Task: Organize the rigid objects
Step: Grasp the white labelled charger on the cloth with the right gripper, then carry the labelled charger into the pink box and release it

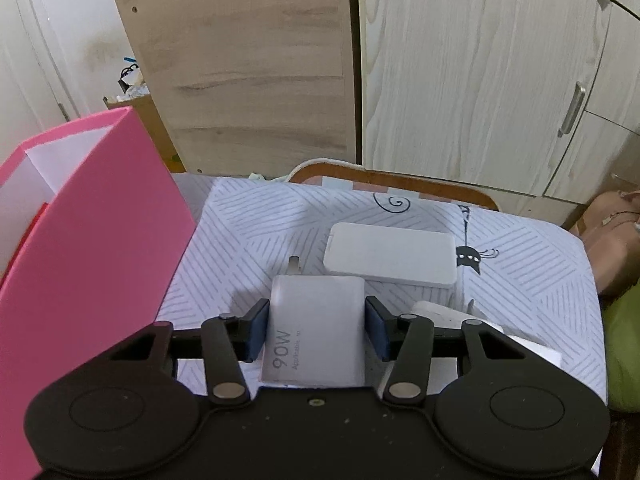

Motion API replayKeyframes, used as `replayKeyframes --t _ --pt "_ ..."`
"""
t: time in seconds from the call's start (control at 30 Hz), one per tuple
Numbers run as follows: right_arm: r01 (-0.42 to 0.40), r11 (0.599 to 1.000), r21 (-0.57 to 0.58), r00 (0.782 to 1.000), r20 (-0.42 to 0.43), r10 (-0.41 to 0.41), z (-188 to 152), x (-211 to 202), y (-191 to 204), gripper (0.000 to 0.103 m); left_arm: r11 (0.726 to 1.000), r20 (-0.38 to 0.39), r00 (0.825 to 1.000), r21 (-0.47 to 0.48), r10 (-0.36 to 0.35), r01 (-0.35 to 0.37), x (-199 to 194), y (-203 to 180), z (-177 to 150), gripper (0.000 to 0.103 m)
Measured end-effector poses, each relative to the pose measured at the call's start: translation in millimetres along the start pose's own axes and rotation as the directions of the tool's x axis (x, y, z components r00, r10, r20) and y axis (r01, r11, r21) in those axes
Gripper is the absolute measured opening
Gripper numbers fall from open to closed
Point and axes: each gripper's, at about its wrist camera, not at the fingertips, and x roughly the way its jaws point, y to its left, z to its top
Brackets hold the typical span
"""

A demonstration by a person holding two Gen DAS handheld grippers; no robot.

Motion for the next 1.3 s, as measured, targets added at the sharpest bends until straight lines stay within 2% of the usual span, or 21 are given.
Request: replayKeyframes --t 0.33,0.47,0.6,0.77,0.97,1.07,1.13,1.2,1.27,1.3 --pt "-0.059 0.998 -0.007 0.995 0.076 0.059 4.4 -39.1 7.9 0.055 1.000 0.000 1.000 -0.014 -0.019 0.019 0.0 2.1 -1.8 0.007" --pt "-0.149 0.989 0.013 0.983 0.114 0.146 9.7 -64.5 16.8 0.055 0.999 -0.002 1.000 -0.027 -0.023 0.023 0.0 3.1 -2.2 0.007" --pt "-0.250 0.968 -0.001 0.958 0.144 0.247 16.5 -93.8 38.4 0.055 0.999 -0.005 1.000 -0.033 -0.029 0.028 -0.6 3.4 -2.1 0.007" --pt "-0.393 0.920 -0.017 0.908 0.149 0.391 23.2 -109.5 71.6 0.055 0.999 -0.011 0.999 -0.013 -0.035 0.034 -1.9 2.3 -0.8 0.007" --pt "-0.517 0.852 0.085 0.856 0.032 0.516 38.9 -77.5 107.3 0.055 0.999 -0.009 0.999 -0.017 -0.045 0.045 -1.4 6.4 1.0 0.007" --pt "-0.526 0.820 0.226 0.831 -0.069 0.552 50.5 -38.1 125.8 0.055 0.999 -0.008 0.999 -0.016 -0.043 0.043 -1.4 6.0 0.9 0.007" --pt "-0.508 0.790 0.345 0.802 -0.146 0.579 56.4 -3.1 134.2 0.055 0.999 -0.007 0.999 -0.013 -0.042 0.042 -1.5 6.5 0.9 0.007" --pt "-0.463 0.783 0.415 0.798 -0.189 0.572 60.7 24.4 142.3 0.055 0.999 -0.008 0.999 -0.020 -0.050 0.050 -1.7 8.5 1.5 0.007" --pt "-0.427 0.798 0.425 0.818 -0.193 0.541 64.0 41.5 151.1 0.055 0.998 -0.006 0.998 -0.027 -0.059 0.059 -2.1 11.0 1.8 0.007" --pt "-0.429 0.794 0.431 0.813 -0.198 0.547 64.7 48.3 154.0 0.055 0.998 -0.005 0.998 -0.028 -0.062 0.062 -2.8 11.6 1.5 0.007"
